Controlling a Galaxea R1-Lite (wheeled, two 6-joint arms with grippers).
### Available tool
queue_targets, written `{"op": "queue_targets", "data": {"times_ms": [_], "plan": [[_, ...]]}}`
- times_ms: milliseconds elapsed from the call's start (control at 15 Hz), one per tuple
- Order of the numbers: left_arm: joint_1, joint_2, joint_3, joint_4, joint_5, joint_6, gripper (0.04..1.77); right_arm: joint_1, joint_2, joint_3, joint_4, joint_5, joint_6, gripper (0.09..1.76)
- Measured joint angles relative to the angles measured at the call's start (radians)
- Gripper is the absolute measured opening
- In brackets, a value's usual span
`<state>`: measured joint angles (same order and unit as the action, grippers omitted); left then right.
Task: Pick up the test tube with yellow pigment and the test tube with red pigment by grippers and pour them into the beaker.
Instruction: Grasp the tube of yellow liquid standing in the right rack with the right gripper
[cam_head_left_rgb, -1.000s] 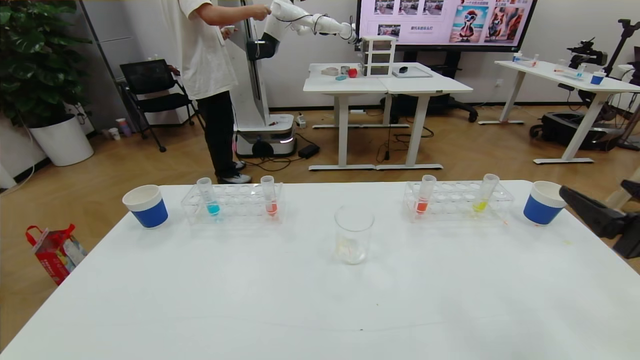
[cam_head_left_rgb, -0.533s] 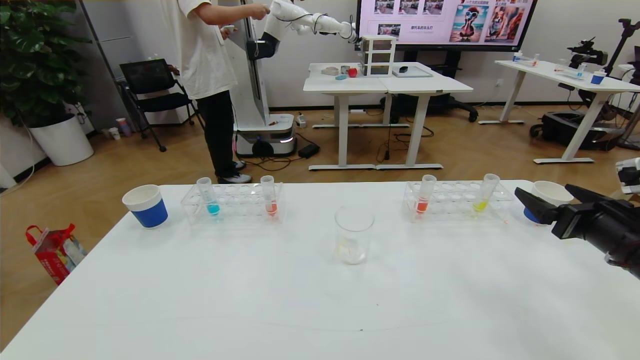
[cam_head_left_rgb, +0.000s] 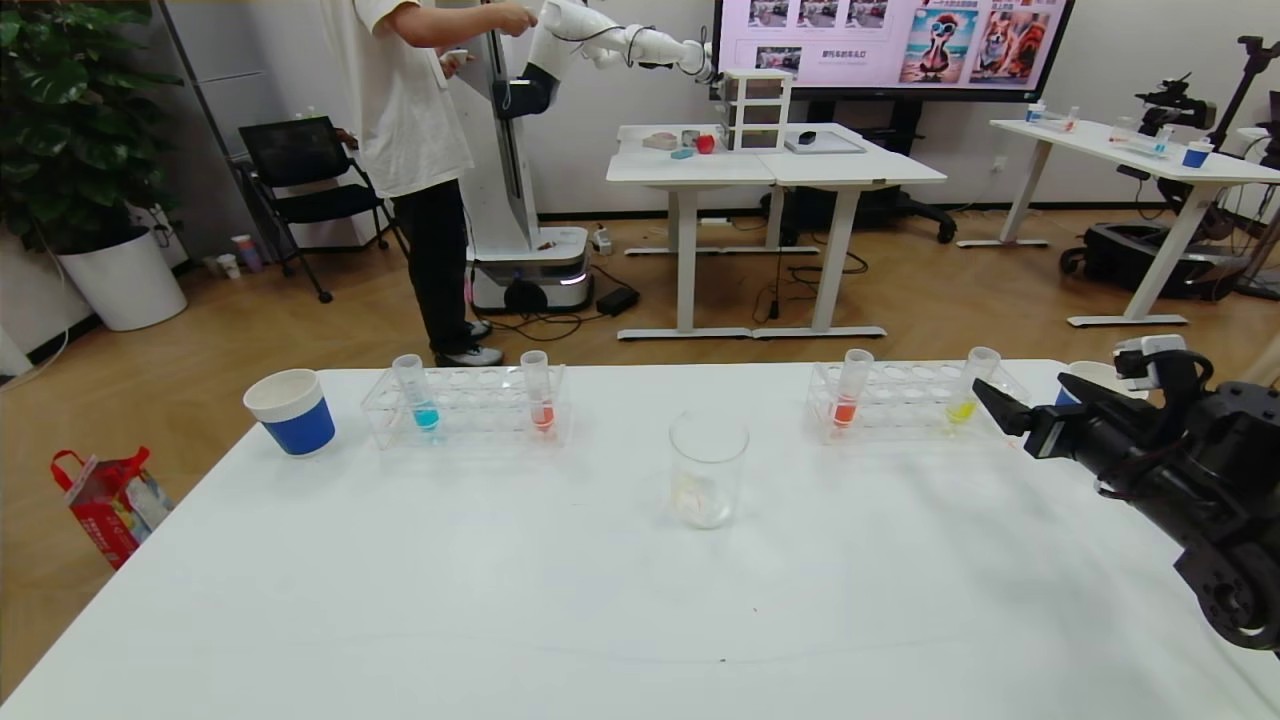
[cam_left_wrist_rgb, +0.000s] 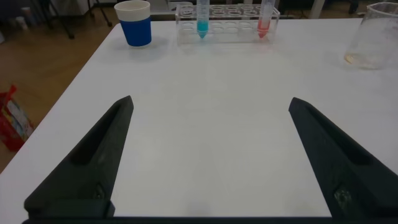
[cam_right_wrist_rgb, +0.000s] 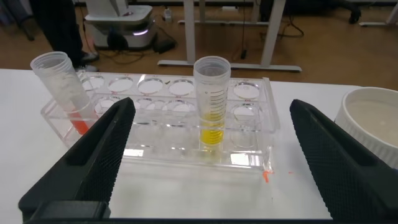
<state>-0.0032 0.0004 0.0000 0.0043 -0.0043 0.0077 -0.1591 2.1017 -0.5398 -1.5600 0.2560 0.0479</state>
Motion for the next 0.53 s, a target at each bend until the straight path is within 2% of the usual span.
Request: {"op": "queue_targets", "data": {"times_ms": [333, 533], "plan": [[0.000, 0.000, 0.000, 0.000, 0.000, 0.000, 1.74, 0.015, 0.154, -0.201, -0.001, -0.003, -0.005, 1.74], [0.000, 0.000, 0.000, 0.000, 0.000, 0.000, 1.74, 0.028, 0.219, -0.278, -0.001, -0.011, -0.007, 1.74]]}}
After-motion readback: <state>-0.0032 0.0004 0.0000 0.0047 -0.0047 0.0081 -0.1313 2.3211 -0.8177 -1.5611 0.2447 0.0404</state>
